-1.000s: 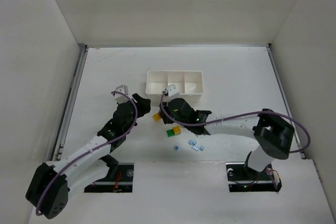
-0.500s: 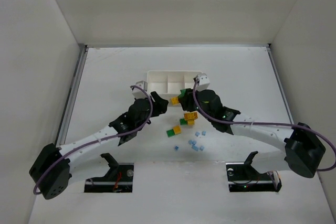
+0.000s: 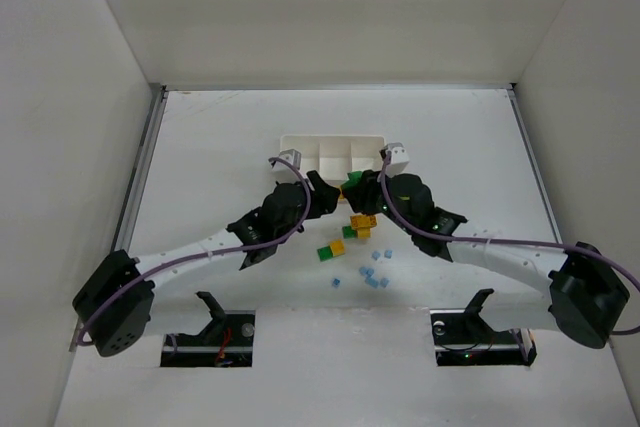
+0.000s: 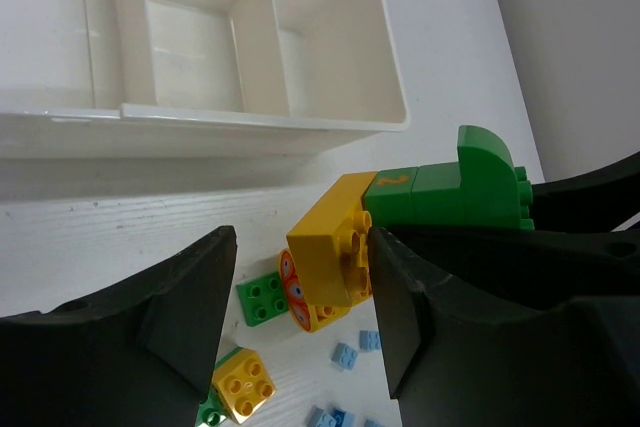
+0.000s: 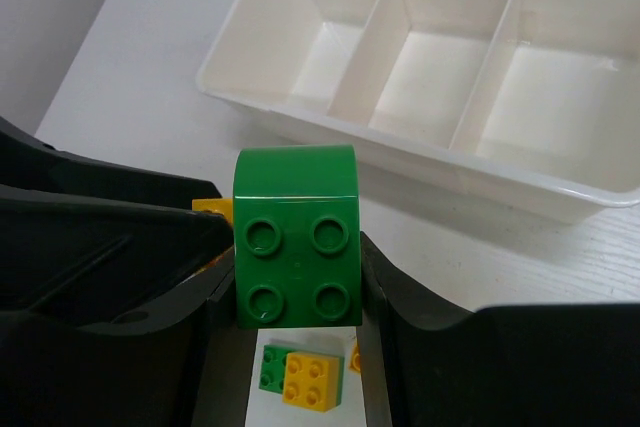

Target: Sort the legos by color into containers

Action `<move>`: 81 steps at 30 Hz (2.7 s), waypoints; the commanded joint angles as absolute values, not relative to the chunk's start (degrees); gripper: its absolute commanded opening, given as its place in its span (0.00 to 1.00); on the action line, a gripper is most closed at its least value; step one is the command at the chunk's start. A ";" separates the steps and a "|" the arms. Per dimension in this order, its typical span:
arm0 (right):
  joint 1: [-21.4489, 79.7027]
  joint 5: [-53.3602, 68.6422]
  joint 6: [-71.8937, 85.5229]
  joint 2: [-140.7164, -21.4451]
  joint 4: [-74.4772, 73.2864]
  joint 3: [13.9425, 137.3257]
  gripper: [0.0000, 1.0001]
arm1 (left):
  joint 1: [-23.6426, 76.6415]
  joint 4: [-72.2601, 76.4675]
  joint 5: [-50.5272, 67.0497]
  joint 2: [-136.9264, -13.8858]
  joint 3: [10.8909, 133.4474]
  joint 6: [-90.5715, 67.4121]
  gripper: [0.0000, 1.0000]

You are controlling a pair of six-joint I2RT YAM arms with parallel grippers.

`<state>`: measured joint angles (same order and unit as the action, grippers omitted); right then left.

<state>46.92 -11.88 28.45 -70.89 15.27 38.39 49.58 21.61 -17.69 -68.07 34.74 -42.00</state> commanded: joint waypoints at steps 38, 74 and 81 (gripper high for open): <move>38.54 -5.80 35.60 -65.83 27.33 32.17 0.20 | 39.07 35.60 -13.45 -84.37 47.63 -35.42 0.12; 39.94 6.24 36.83 -72.06 42.09 33.48 0.23 | 33.36 34.08 -0.99 -66.71 29.89 -77.51 0.55; 42.66 9.66 35.68 -78.04 49.65 37.78 0.23 | 27.12 43.58 13.96 -68.20 29.01 -89.37 0.34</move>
<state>41.47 6.68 36.64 -76.69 40.32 33.52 28.67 36.25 5.76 -68.29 29.54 -81.19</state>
